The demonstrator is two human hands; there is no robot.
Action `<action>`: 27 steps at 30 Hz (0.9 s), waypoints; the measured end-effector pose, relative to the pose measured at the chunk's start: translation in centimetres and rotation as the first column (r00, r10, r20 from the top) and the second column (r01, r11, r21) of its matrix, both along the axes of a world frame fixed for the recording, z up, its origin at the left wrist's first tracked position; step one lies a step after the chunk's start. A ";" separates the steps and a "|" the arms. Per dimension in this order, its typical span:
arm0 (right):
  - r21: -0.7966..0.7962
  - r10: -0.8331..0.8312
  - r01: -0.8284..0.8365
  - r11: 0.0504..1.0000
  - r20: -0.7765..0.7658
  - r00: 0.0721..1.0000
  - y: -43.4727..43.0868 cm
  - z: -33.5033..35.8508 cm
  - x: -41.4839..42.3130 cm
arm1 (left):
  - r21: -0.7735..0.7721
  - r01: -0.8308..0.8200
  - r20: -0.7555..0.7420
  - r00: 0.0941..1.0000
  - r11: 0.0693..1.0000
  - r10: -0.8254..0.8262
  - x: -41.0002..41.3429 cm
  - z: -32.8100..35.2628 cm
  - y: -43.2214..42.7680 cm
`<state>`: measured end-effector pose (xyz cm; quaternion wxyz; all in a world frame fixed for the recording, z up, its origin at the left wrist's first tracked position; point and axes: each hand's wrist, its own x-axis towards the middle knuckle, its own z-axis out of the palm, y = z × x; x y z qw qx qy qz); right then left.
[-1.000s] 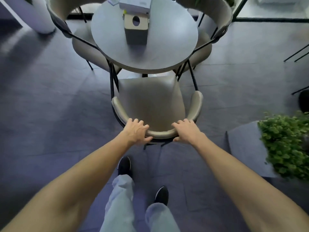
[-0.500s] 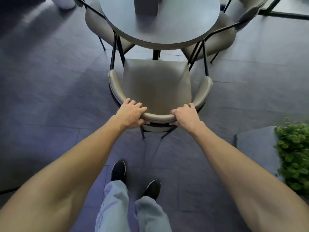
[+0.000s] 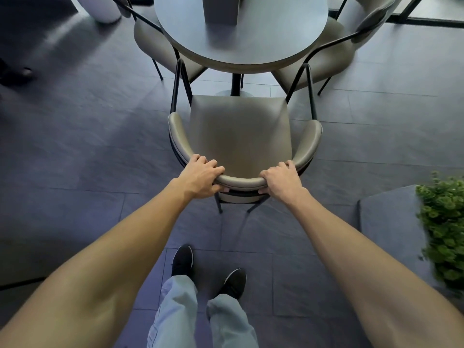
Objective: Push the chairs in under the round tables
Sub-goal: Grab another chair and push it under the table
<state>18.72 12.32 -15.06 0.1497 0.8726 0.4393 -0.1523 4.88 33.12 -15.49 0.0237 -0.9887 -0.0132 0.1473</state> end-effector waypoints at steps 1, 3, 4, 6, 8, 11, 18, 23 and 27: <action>-0.004 -0.003 0.003 1.000 0.002 1.000 -0.1 0.0 -0.2 | -0.002 -0.001 -0.003 1.000 1.000 0.001 -0.2 0.0 -0.1; -0.009 -0.008 0.008 1.000 0.008 1.000 -0.1 0.0 -0.7 | -0.004 -0.004 0.002 1.000 1.000 0.004 -0.6 0.0 -0.2; -0.011 -0.008 0.008 1.000 0.011 1.000 -0.2 0.0 -0.9 | -0.003 -0.004 0.002 1.000 1.000 0.004 -0.8 0.0 -0.3; -0.017 -0.007 0.007 1.000 0.010 1.000 -0.4 0.0 -1.4 | -0.005 -0.003 -0.006 1.000 1.000 0.002 -1.1 0.0 -0.5; -0.016 -0.006 0.006 1.000 0.008 1.000 -0.6 0.0 -1.7 | -0.007 -0.005 -0.008 1.000 1.000 0.004 -1.4 0.1 -0.7; -0.013 -0.012 0.012 1.000 0.000 1.000 -0.8 0.1 -2.1 | -0.012 -0.008 -0.016 1.000 1.000 0.008 -1.7 0.1 -0.9; -0.017 -0.012 0.012 1.000 -0.011 1.000 -1.2 0.4 -3.1 | -0.007 -0.004 -0.012 1.000 1.000 0.004 -2.6 -0.2 -1.2; -0.013 -0.018 0.018 1.000 -0.018 1.000 -1.4 0.5 -3.2 | 0.005 -0.013 -0.043 0.999 1.000 0.013 -2.5 -0.2 -1.4; -0.057 -0.038 0.033 0.998 -0.087 0.996 -1.0 1.6 -2.9 | -0.006 -0.019 -0.128 0.992 1.000 0.018 -2.0 0.9 -1.4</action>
